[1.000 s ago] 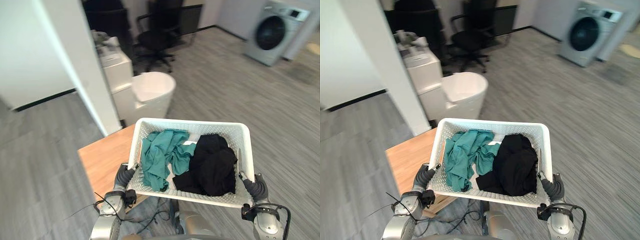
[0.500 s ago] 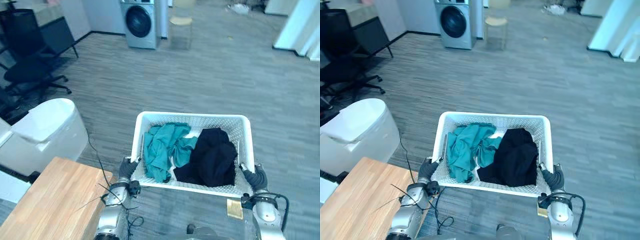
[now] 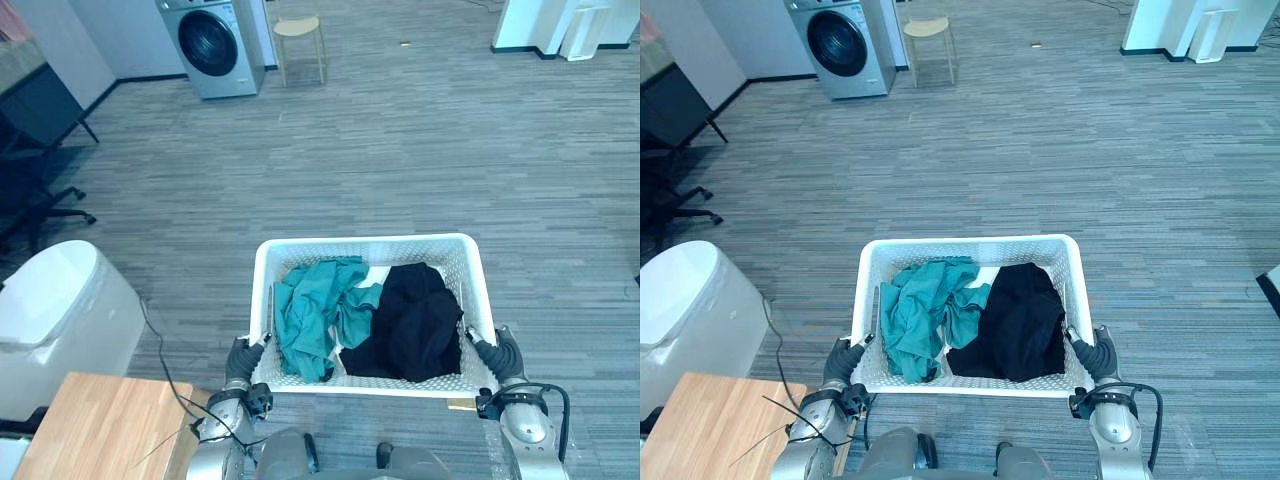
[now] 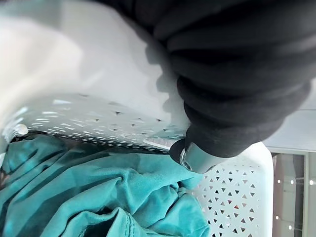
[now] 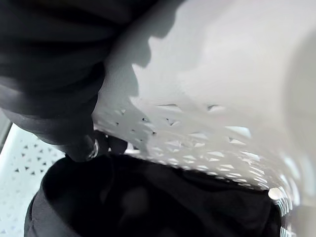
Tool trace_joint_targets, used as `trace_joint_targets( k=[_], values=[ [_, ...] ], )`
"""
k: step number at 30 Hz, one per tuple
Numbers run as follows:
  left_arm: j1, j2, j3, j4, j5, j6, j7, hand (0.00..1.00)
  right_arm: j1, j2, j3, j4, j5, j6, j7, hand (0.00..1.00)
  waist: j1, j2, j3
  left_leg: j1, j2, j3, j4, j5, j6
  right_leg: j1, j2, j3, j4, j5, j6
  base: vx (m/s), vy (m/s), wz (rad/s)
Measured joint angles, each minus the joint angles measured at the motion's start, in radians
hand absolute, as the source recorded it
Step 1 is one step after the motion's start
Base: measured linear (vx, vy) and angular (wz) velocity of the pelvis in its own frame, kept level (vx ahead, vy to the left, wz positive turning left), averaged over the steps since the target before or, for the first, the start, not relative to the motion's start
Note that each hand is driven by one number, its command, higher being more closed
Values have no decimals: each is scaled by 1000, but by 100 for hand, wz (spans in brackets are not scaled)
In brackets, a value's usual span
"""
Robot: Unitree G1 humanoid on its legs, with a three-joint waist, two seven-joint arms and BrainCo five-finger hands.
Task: Pick up the laundry basket with both hands and put the clothes into the washing machine.
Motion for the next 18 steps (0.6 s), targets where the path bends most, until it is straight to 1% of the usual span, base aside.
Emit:
trace_joint_targets(
  k=[1,2,3,4,5,6,7,8,9,10,11,12,13,14,15,17,18],
  values=[
    [0,-7,0,-3,0,0,0,100,-10,-9,-1,1,0,0,0,100,0,1,-1,-6,1,-9,-30,27,-20,2,-4,8,1,-13,13,291,176,-22],
    [0,-13,6,-4,0,0,2,100,-29,-22,1,5,0,0,1,100,3,5,-3,-4,-1,1,-32,74,-39,10,-13,28,2,-31,26,533,336,-37],
    [0,-22,20,-26,-5,0,13,100,-57,-24,9,6,0,0,2,100,6,1,-15,-10,-50,14,-5,136,4,14,-63,57,32,-77,57,560,368,-40],
    [4,-23,22,-40,-5,-1,15,100,-67,-24,13,10,0,0,2,100,8,-9,-19,-13,-74,16,16,142,14,9,-87,71,49,-100,72,499,330,-34],
    [12,-21,23,-57,-5,-1,18,100,-80,-24,13,21,0,-1,3,100,10,-26,-27,-9,-112,32,53,127,50,10,-129,86,63,-128,92,423,271,-31],
    [16,-26,23,-59,-4,-1,21,100,-81,-22,12,49,1,-4,13,100,11,-45,-38,17,-164,67,73,89,100,5,-181,87,136,-136,126,439,253,-22],
    [17,-29,24,-57,-4,0,23,100,-93,-21,8,63,1,-4,22,100,12,-45,-38,37,-185,81,83,73,119,-15,-201,86,213,-138,129,614,355,-9],
    [18,-29,22,-57,-4,2,23,100,-99,-17,2,90,1,-4,35,100,10,-46,-38,79,-227,89,83,51,144,-85,-233,84,426,-103,130,483,283,6],
    [19,-26,21,-57,-4,2,23,100,-98,-15,1,100,2,-4,40,100,8,-49,-36,112,-247,88,68,35,155,-134,-249,77,551,-54,94,577,348,30],
    [22,-5,17,-55,-3,3,22,100,-96,5,-2,119,2,-4,45,100,-20,-57,-30,208,-293,63,11,4,187,-214,-264,83,790,72,39,394,213,40],
    [21,6,14,-54,-3,3,22,100,-96,15,-5,127,2,-3,46,100,-29,-60,-28,238,-299,51,0,-5,200,-241,-256,90,862,61,45,487,201,52],
    [21,15,13,-54,-2,4,21,100,-93,26,-6,134,3,-3,47,100,-39,-54,-24,287,-301,28,-21,-23,204,-301,-233,68,938,21,48,576,140,36],
    [20,28,6,-54,-1,3,21,100,-89,38,-9,133,3,-4,48,100,-46,-50,-19,346,-295,12,-58,-38,204,-357,-214,16,929,-19,49,575,111,24],
    [16,37,2,-54,-1,3,20,100,-85,45,-13,132,3,-4,48,100,-46,-51,-16,377,-292,7,-76,-48,198,-386,-202,-5,912,-34,53,583,60,17],
    [7,55,-14,-55,-1,3,20,100,-67,61,-26,122,3,-3,47,100,-47,-57,-14,430,-284,-2,-101,-69,188,-431,-186,-49,839,-52,74,511,0,16],
    [-16,74,-53,-56,-1,3,20,100,-16,82,-59,61,3,-3,44,100,-47,-57,-13,501,-267,-17,-109,-133,177,-493,-171,-140,615,-38,79,494,-17,15],
    [-24,82,-63,-57,-2,3,19,100,-4,87,-67,42,3,-3,44,100,-48,-55,-15,515,-261,-20,-107,-153,172,-498,-156,-163,510,-16,87,591,-61,13]
  ],
)
